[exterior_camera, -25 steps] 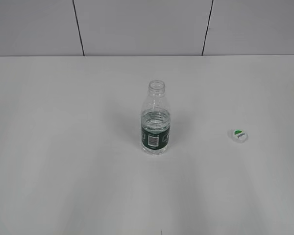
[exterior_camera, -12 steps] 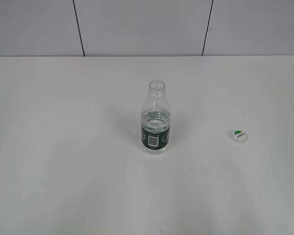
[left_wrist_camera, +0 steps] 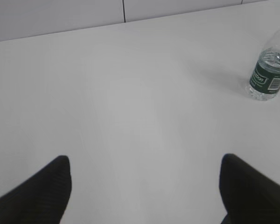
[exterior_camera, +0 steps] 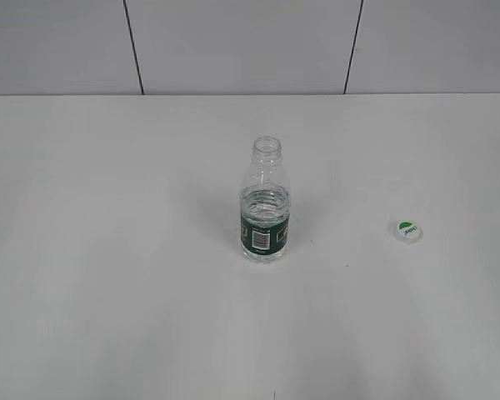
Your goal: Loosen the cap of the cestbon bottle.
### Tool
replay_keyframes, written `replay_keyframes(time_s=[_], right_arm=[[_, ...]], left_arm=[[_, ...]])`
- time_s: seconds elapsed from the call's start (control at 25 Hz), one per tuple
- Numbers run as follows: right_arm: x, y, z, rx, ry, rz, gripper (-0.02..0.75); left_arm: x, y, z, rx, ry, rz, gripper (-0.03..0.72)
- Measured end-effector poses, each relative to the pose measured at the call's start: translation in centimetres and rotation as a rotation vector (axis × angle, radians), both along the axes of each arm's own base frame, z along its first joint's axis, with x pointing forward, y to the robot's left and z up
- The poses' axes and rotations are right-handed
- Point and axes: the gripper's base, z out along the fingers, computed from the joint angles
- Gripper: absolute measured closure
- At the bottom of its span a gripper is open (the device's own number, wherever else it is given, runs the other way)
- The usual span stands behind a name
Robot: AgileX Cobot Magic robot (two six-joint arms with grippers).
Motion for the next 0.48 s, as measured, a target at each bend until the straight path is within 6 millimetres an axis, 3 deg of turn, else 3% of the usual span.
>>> replay_keyframes(time_s=[0.48], right_arm=[[0.00, 0.00, 0.00, 0.003, 0.000, 0.001, 0.149]], left_arm=[[-0.02, -0.09, 0.00, 0.000, 0.000, 0.107, 0.107]])
